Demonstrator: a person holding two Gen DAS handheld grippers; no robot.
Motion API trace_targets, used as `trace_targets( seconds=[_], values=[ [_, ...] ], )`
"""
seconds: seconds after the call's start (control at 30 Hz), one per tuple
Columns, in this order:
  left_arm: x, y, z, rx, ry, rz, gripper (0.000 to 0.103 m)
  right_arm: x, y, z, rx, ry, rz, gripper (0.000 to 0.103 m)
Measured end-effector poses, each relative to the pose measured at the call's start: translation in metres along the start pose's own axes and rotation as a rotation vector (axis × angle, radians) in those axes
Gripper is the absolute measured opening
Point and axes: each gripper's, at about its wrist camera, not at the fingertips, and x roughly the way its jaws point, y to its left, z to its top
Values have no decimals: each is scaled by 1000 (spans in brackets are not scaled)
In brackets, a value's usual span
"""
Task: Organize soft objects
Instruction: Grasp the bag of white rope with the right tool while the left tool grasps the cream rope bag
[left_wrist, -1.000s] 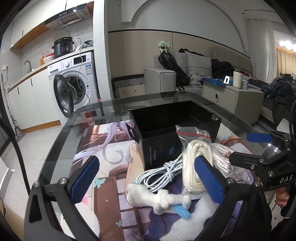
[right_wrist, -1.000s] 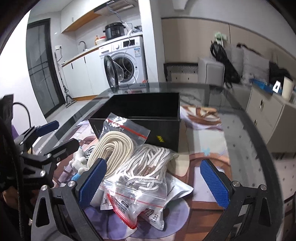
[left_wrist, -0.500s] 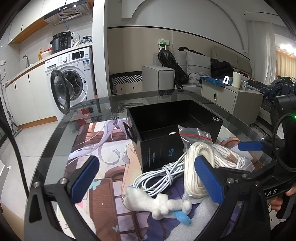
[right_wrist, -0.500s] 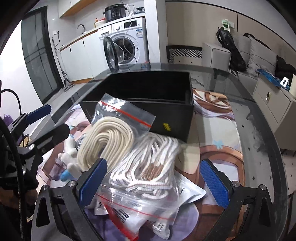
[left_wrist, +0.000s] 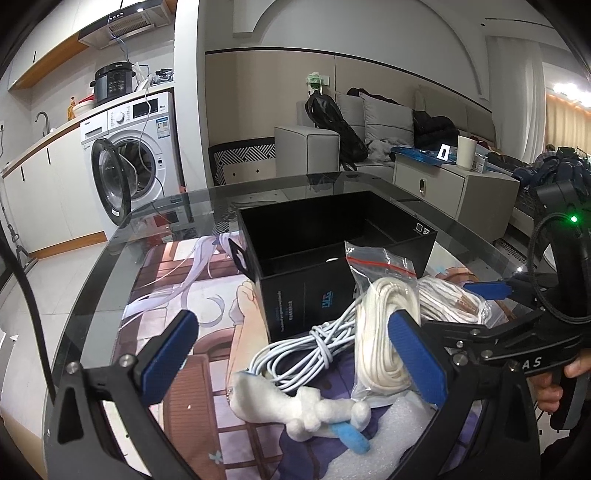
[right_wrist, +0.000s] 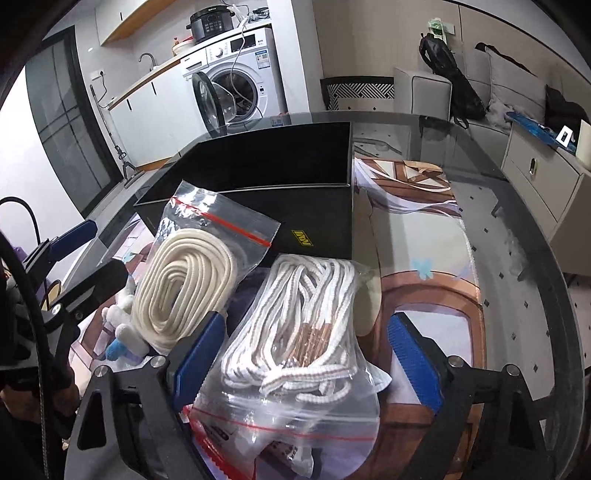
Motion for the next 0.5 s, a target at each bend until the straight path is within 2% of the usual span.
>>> trace_targets(
  seconds=[0.27, 0.5],
  values=[
    [1, -7, 0, 29, -1, -7, 103, 8, -4, 2, 24, 11, 24, 74],
    [0, -11, -1, 44, -3, -24, 103, 5, -2, -1, 24, 6, 25, 72]
  ],
)
